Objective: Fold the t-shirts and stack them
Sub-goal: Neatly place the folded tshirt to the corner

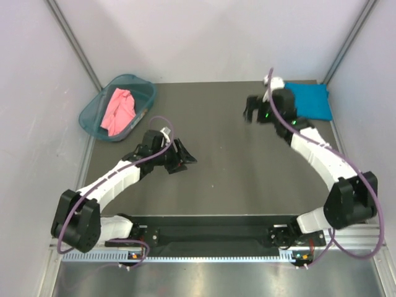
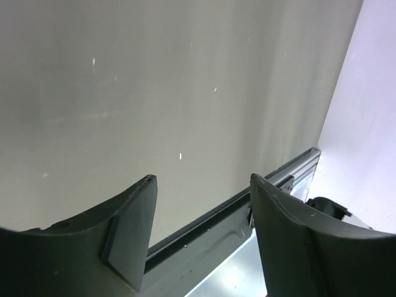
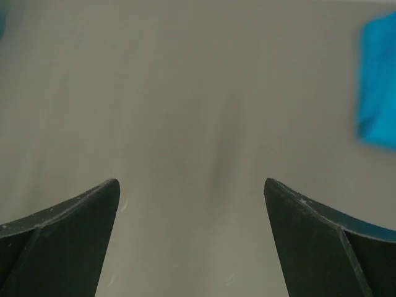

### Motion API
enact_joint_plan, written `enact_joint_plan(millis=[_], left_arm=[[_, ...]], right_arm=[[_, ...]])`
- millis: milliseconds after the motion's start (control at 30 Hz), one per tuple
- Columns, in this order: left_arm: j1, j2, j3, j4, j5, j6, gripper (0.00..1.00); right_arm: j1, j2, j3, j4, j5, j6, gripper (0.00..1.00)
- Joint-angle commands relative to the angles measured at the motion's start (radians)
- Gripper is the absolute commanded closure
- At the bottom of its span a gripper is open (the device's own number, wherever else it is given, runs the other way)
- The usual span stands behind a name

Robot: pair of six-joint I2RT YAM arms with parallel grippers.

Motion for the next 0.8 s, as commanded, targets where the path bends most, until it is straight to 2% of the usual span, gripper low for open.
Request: enact_joint_plan(millis=[0, 33, 100, 133, 200, 233, 267, 300, 333, 367, 400, 433, 467, 533, 567, 600, 667, 733, 767], left_arm=[[-0.055, -0.078, -0.063, 0.129, -0.082, -0.082, 0.33], [-0.072, -0.11, -0.092, 0.156, -0.097, -0.087, 0.32], [-0.121, -0.157, -0.126, 0.181, -0.16, -0.09, 0.32], [-0.135, -0.211, -0.167, 0.209, -0.18, -0.096, 0.32], [-0.154, -0.278, -0.227, 0.264, -0.223, -0.113, 0.3], [-0.157, -0.361, -0.297, 0.284, -0.235, -0.14, 0.3], [-0.155, -0.574, -0.456, 0.351, -0.288, -0.217, 0.27], [-0.155, -0.576, -0.458, 0.351, -0.289, -0.217, 0.27], [-0.157, -0.643, -0.499, 0.353, -0.3, -0.24, 0.27], [-0.158, -0.782, -0.537, 0.347, -0.318, -0.287, 0.27], [-0.16, -0.855, -0.604, 0.335, -0.324, -0.309, 0.27], [-0.16, -0.938, -0.634, 0.283, -0.326, -0.334, 0.27], [-0.161, -1.096, -0.658, 0.235, -0.332, -0.378, 0.27], [-0.164, -1.258, -0.701, 0.123, -0.347, -0.403, 0.27], [-0.165, -1.218, -0.694, 0.09, -0.321, -0.368, 0.26], [-0.165, -1.172, -0.659, 0.112, -0.236, -0.333, 0.26], [-0.166, -1.112, -0.646, 0.14, -0.194, -0.302, 0.26], [-0.168, -1.147, -0.677, 0.19, -0.177, -0.32, 0.26], [-0.168, -1.218, -0.698, 0.209, -0.18, -0.361, 0.26]], right_arm=[[0.098, -0.171, -0.196, 0.088, -0.105, 0.191, 0.0], [0.148, -0.253, -0.321, 0.117, -0.111, 0.249, 0.0], [0.181, -0.34, -0.453, 0.217, -0.148, 0.31, 0.0], [0.195, -0.43, -0.578, 0.24, -0.151, 0.377, 0.0], [0.195, -0.528, -0.703, 0.284, -0.153, 0.446, 0.0], [0.195, -0.635, -0.815, 0.281, -0.147, 0.504, 0.0], [0.195, -0.864, -0.997, 0.233, -0.118, 0.641, 0.0], [0.195, -0.866, -0.998, 0.232, -0.117, 0.643, 0.0], [0.195, -0.929, -1.038, 0.179, -0.119, 0.672, 0.0], [0.193, -1.067, -1.108, 0.116, -0.119, 0.737, 0.0], [0.196, -1.139, -1.138, 0.07, -0.114, 0.765, 0.0], [0.196, -1.215, -1.164, 0.022, -0.102, 0.794, 0.0], [0.198, -1.371, -1.198, -0.031, -0.091, 0.846, 0.0], [0.201, -1.53, -1.212, -0.221, -0.05, 0.873, 0.0], [0.198, -1.575, -1.198, -0.292, -0.048, 0.888, 0.0], [0.199, -1.517, -1.181, -0.32, -0.018, 0.875, 0.0], [0.199, -1.389, -1.157, -0.326, -0.021, 0.861, 0.0], [0.2, -1.359, -1.155, -0.322, -0.024, 0.859, 0.0], [0.201, -1.38, -1.172, -0.311, -0.028, 0.848, 0.0]])
